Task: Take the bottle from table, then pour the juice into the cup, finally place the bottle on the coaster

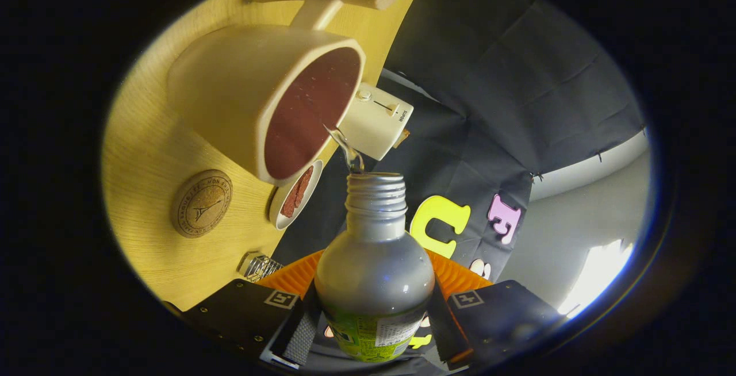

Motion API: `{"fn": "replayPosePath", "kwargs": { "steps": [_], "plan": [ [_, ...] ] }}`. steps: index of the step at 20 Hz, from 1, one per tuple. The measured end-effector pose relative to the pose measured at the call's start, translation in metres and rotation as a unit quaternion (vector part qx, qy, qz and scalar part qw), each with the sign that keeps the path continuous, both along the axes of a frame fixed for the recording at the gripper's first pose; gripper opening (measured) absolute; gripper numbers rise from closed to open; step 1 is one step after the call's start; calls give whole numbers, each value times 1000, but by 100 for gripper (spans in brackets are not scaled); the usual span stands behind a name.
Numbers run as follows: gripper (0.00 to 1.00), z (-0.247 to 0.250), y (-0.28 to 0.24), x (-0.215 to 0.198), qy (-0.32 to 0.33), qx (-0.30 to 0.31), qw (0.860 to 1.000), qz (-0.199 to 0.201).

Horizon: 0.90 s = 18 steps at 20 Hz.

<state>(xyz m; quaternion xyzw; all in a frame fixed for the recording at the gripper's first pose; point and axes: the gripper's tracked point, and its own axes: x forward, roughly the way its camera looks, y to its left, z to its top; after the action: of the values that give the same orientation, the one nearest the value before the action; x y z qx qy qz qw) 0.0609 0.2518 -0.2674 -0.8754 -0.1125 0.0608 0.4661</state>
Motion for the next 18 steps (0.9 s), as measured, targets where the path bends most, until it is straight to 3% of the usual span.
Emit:
{"fn": "replayPosePath", "kwargs": {
  "steps": [18],
  "plan": [
    [81,3,-6,-8,1,-36,999,-1]
  ]
}}
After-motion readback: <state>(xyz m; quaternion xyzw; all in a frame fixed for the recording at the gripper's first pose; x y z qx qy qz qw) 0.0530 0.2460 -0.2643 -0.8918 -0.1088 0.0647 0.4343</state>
